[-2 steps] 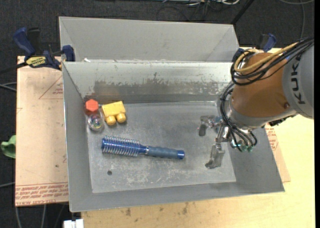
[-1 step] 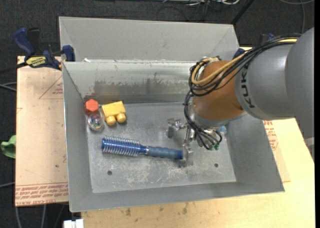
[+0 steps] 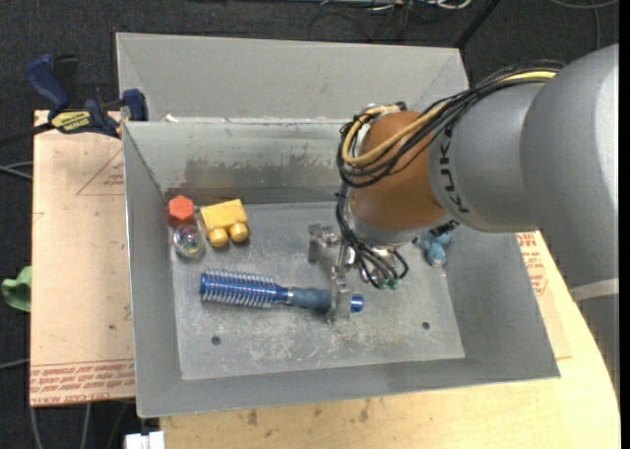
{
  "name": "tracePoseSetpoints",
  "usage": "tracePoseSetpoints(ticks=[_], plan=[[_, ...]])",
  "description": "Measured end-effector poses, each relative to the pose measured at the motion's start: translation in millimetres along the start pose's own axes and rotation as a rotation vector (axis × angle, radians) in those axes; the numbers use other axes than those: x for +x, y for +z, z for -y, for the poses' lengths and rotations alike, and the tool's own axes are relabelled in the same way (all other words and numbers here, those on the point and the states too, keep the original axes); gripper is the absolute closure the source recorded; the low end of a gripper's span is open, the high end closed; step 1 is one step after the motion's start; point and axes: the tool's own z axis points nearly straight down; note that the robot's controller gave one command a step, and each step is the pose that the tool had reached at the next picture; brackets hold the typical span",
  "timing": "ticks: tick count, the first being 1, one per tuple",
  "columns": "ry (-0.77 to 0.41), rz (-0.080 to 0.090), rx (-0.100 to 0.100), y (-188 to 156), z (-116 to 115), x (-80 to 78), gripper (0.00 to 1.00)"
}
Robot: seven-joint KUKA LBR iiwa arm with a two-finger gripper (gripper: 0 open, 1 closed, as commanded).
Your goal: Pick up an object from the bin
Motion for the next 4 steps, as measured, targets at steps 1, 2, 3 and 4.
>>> tracePoseSetpoints(ticks=[1, 2, 3, 4], plan=[[0.001, -0.001, 0.001, 0, 2, 0.2, 1.0], [0.004, 0.01, 0.003, -207, 22, -39.8, 1.0], [0.002, 0.001, 0.002, -202, 21, -38.0, 0.0], [-0.142, -0.01, 0.0, -66, 11, -17.0, 0.0]])
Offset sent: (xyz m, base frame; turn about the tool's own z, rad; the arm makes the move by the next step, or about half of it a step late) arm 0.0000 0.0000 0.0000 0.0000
